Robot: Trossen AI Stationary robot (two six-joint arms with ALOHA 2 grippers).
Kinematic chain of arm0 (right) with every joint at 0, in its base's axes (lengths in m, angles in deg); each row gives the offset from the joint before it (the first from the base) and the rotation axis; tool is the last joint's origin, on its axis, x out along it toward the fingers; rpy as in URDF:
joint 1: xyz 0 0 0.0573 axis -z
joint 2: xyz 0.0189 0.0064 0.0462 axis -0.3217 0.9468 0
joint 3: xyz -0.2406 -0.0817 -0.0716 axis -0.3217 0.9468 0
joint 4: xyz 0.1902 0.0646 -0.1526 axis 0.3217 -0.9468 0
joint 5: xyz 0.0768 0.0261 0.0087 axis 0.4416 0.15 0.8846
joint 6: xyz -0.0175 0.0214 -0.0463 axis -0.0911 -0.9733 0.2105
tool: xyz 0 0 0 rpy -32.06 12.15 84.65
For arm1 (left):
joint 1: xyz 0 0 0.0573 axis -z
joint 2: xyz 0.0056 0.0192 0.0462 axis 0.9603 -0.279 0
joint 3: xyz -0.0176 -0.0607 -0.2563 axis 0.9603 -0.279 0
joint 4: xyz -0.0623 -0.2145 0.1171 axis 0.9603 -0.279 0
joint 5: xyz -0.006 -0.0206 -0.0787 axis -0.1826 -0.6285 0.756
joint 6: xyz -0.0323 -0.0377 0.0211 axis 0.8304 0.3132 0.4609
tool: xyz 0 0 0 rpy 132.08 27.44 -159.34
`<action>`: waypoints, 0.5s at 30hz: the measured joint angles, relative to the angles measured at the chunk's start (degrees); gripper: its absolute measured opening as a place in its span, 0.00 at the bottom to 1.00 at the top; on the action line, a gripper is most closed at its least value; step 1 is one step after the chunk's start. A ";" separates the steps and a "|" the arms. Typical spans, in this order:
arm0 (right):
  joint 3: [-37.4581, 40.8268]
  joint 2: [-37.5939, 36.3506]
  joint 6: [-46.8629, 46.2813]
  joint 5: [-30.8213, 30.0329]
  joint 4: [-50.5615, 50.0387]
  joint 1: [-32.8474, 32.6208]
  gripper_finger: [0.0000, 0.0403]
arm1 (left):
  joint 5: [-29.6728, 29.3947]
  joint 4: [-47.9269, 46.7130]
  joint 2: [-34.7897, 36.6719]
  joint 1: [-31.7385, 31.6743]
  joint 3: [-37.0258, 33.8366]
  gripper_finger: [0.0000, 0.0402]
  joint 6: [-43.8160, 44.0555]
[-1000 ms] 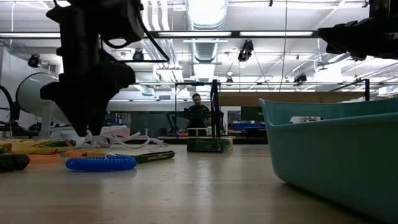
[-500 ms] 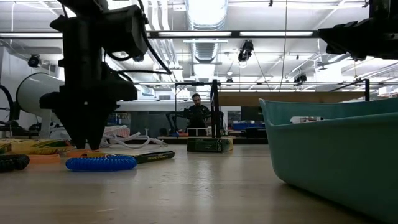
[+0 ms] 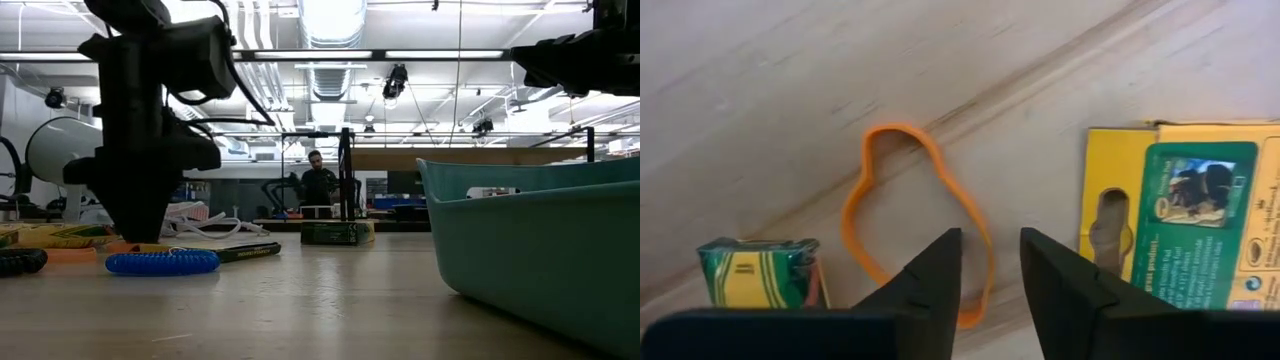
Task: Pick & Place Office Desk Supplies
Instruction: Put the orange rubber band into the blue bin
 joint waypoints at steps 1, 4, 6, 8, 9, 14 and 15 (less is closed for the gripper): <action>-0.01 0.00 0.00 0.01 0.00 -0.02 0.02 | 0.00 0.21 0.02 0.00 -0.23 0.27 0.26; -0.01 0.00 0.00 0.01 0.00 -0.02 0.02 | -0.02 0.57 0.11 0.00 -0.64 0.27 1.15; 0.00 0.00 0.00 -0.01 0.00 0.00 0.02 | -0.02 0.64 0.11 0.00 -0.64 0.27 1.14; -0.01 0.00 -0.01 0.01 -0.01 -0.01 0.02 | -0.04 0.77 0.11 0.00 -0.68 0.26 0.62; 0.00 0.00 -0.01 0.00 -0.01 -0.01 0.02 | -0.04 0.83 0.11 -0.02 -0.68 0.26 0.23; 0.01 0.00 0.00 -0.01 -0.02 0.00 0.02 | -0.19 0.81 0.05 -0.02 -0.64 0.16 -0.09; -0.01 0.00 0.00 0.01 -0.02 0.00 0.02 | -0.17 0.91 0.05 -0.02 -0.64 0.13 -0.10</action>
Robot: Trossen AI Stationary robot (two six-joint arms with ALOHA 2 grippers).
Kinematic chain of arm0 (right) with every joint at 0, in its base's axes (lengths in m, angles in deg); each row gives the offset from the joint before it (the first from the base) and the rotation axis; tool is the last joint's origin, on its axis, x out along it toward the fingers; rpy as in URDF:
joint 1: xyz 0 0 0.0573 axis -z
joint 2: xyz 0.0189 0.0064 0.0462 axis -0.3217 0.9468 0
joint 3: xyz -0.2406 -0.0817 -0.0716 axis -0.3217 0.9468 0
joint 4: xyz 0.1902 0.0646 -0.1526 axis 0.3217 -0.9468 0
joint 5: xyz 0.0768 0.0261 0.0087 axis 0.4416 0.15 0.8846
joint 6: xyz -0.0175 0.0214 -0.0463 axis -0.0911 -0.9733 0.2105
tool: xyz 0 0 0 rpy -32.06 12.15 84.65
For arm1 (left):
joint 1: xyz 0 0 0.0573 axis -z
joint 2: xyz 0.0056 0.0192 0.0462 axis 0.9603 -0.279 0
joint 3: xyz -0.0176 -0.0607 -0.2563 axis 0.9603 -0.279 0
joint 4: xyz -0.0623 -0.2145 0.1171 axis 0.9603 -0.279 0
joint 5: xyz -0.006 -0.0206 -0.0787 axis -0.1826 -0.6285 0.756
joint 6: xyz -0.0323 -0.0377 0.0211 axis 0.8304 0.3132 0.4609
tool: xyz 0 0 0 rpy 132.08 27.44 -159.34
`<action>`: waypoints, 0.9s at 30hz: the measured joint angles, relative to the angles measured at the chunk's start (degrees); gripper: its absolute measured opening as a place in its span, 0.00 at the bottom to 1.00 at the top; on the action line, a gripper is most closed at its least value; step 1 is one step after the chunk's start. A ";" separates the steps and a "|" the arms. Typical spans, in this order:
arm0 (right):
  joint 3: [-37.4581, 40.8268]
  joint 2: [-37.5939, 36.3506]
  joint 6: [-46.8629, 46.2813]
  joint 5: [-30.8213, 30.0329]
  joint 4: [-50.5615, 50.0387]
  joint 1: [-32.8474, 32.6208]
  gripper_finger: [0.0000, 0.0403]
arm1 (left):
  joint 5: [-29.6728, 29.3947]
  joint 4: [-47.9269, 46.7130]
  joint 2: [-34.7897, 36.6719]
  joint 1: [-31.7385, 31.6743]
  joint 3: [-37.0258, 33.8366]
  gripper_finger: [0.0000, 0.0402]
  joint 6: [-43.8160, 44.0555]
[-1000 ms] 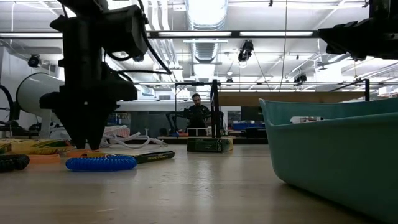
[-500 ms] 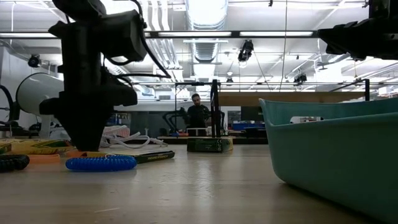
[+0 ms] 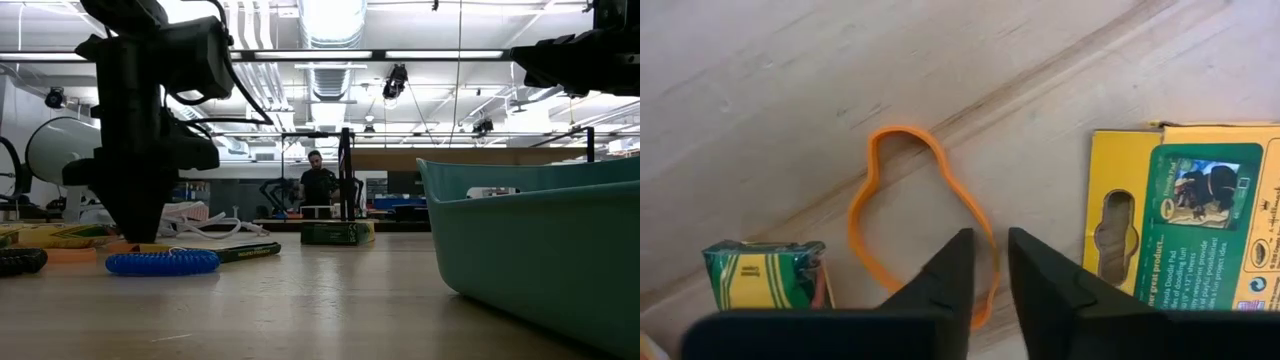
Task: Pick & Place Office Desk Supplies
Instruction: Put the orange rubber band into the blue bin
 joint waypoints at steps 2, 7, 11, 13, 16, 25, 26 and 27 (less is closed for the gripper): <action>0.01 0.00 -0.01 0.00 0.02 0.00 0.02 | 0.03 0.42 -0.01 0.00 0.00 0.07 0.01; 0.01 0.00 0.00 0.00 0.02 -0.01 0.02 | 0.18 0.58 0.17 0.00 0.34 0.01 -0.49; 0.01 0.00 0.00 0.00 0.00 -0.02 0.02 | 0.05 0.54 1.20 0.00 2.08 0.01 -2.96; 0.01 -0.01 0.00 -0.01 -0.01 -0.01 0.02 | -0.33 0.11 3.07 0.00 3.14 0.01 -4.36; 0.02 0.00 0.00 -0.01 -0.37 -0.02 0.02 | -1.85 -0.55 5.70 0.02 4.25 0.01 -6.39; 0.00 -0.02 0.00 -0.02 -0.81 0.00 0.02 | -20.01 16.22 13.98 6.11 5.62 0.01 -24.36; 0.00 -0.02 -0.02 0.00 -0.83 -0.02 0.02 | -21.54 19.22 14.08 7.46 5.64 0.01 -27.90; 0.02 0.00 0.00 -0.02 -0.83 0.00 0.02 | -22.71 22.45 14.12 8.67 5.64 0.01 -31.36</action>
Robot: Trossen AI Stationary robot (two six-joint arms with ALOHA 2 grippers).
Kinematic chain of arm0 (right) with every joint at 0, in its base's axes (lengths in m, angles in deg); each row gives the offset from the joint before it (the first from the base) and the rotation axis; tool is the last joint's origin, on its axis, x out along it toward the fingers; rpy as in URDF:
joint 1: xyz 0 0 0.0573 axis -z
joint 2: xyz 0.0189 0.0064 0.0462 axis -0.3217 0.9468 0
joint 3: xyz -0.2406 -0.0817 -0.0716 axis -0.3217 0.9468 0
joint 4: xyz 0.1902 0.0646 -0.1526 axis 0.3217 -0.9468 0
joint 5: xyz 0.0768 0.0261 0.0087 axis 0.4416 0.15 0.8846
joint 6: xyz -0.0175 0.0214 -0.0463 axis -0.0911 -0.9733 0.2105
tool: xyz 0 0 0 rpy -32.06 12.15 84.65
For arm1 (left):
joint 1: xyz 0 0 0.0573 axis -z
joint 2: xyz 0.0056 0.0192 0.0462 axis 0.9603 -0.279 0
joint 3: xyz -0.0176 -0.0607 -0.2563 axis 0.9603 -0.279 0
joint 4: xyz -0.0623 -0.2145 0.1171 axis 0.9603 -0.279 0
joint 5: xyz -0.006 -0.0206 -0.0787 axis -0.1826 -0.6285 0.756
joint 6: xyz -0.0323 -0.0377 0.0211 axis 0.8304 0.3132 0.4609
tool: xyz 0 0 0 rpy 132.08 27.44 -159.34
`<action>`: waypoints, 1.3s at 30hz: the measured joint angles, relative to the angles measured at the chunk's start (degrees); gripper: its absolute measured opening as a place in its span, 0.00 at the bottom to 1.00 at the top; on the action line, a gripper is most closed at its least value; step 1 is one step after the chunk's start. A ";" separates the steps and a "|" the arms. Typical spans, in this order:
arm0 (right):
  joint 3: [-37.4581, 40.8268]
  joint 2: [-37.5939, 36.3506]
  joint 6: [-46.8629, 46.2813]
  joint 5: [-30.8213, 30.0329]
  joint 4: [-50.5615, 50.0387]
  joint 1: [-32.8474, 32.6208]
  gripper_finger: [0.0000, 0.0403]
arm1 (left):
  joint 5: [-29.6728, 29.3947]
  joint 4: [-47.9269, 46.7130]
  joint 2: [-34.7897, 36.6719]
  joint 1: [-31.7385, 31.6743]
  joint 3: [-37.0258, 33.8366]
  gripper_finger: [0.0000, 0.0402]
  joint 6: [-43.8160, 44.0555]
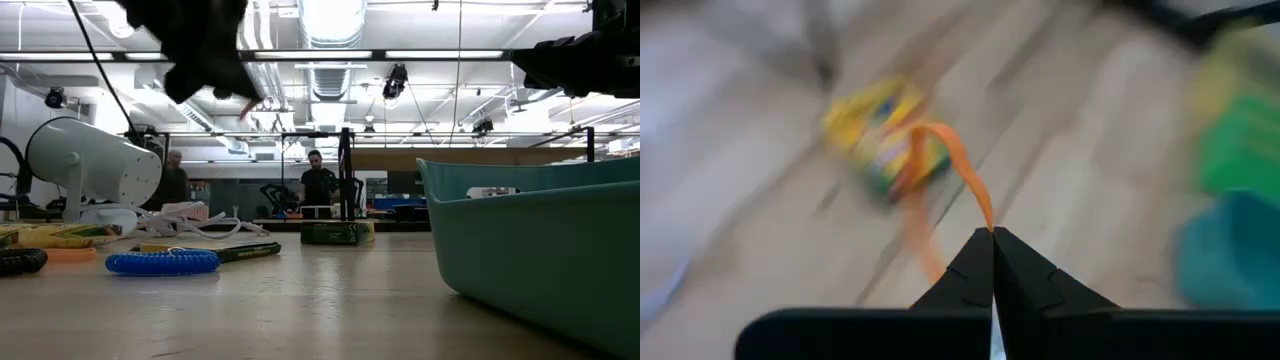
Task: Pick & Place Office Desk Supplies
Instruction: Put the orange rubber band into the blue bin
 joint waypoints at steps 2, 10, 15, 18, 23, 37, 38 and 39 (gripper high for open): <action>-0.02 0.00 -0.02 0.02 -0.01 0.00 0.02 | -1.40 5.86 -0.06 2.14 -0.11 0.01 -6.65; -0.01 0.00 0.00 0.00 -0.10 0.00 0.02 | -2.53 24.19 -5.28 7.16 -0.05 0.01 -21.55; -0.01 0.00 0.00 0.02 -0.42 -0.02 0.02 | -1.22 30.99 -10.61 7.33 0.68 0.01 -22.90; -0.02 0.00 0.00 0.02 -0.42 -0.02 0.02 | 0.99 32.90 -13.99 7.43 2.93 0.01 -22.90; -0.01 -0.02 -0.02 0.01 -0.44 -0.01 0.02 | 3.80 32.16 -19.69 8.30 10.08 0.01 -26.90; -0.02 -0.04 -0.01 -0.01 -1.02 0.00 0.02 | 17.05 27.76 -30.38 8.94 22.87 0.01 -29.08; -0.02 -0.04 0.00 0.04 -1.26 -0.02 0.02 | 17.46 27.76 -30.86 9.24 23.16 0.01 -28.58; -0.02 0.00 0.00 0.02 -1.46 -0.02 0.02 | 17.54 27.66 -31.41 9.53 23.39 0.01 -28.08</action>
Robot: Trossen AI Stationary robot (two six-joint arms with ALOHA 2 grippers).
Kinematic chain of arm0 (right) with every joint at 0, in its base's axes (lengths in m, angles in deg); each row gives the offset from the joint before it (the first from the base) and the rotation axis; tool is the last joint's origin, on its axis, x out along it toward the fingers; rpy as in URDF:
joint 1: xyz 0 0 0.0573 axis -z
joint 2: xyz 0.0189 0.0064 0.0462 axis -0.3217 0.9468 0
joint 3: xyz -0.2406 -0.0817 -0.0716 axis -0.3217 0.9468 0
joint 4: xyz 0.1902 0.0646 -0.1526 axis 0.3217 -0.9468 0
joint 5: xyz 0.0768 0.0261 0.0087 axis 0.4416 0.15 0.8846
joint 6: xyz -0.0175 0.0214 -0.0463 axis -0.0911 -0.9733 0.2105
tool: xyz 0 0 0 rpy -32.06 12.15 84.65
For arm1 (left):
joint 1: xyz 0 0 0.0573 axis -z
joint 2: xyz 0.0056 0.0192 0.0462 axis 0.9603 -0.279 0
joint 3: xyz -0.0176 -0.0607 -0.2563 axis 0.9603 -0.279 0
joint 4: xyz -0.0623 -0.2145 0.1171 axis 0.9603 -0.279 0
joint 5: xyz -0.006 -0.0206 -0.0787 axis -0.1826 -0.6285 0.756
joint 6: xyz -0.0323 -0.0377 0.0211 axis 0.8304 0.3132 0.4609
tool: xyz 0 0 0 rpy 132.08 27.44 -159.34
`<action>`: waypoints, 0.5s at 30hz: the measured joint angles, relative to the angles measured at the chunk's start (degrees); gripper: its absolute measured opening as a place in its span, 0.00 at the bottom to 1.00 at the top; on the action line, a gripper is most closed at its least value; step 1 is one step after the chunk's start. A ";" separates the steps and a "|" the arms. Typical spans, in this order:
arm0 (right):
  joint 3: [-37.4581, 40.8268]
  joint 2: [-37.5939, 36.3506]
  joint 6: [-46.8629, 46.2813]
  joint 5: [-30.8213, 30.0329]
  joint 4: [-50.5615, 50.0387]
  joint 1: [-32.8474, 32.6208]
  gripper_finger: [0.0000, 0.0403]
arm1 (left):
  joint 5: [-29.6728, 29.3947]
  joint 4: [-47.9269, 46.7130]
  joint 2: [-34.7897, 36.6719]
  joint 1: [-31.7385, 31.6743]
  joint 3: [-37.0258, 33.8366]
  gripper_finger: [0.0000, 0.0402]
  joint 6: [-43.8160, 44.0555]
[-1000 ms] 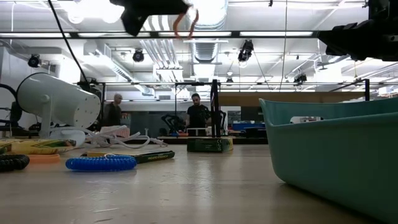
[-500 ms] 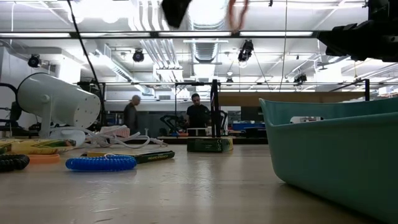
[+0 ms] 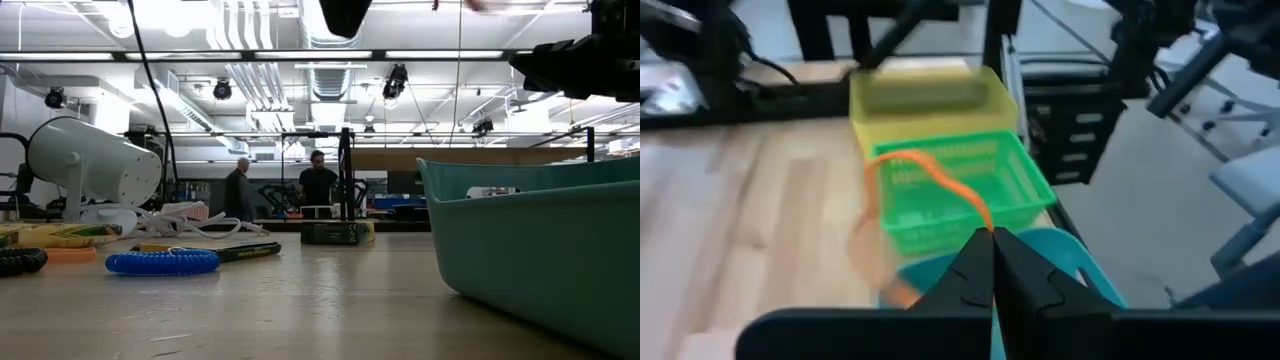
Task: Pick & Place Office Desk Supplies
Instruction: Put the orange rubber band into the blue bin
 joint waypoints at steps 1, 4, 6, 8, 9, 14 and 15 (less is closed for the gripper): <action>0.00 0.00 0.00 -0.02 -0.28 0.02 0.02 | 0.02 0.82 -0.51 0.31 0.35 0.01 0.51; 0.01 0.01 0.00 0.01 -0.74 0.02 0.02 | 0.63 2.89 -1.51 1.28 0.39 0.01 1.19; 0.01 -0.02 0.00 0.07 -0.79 0.00 0.02 | 1.61 3.15 -2.13 1.80 0.12 0.01 1.41; 0.02 0.00 -0.02 0.00 -0.84 0.02 0.02 | 2.17 3.32 -2.86 2.11 0.11 0.01 2.60; 0.02 -0.02 -0.02 0.09 -0.82 0.00 0.02 | 2.34 3.32 -3.17 2.21 0.11 0.01 3.53; 0.01 -0.01 0.00 0.03 -0.73 0.00 0.02 | 2.59 3.64 -5.16 2.19 0.19 0.01 7.96; 0.00 -0.01 0.00 0.03 -0.73 0.00 0.02 | 2.58 3.73 -5.72 2.19 0.19 0.01 8.59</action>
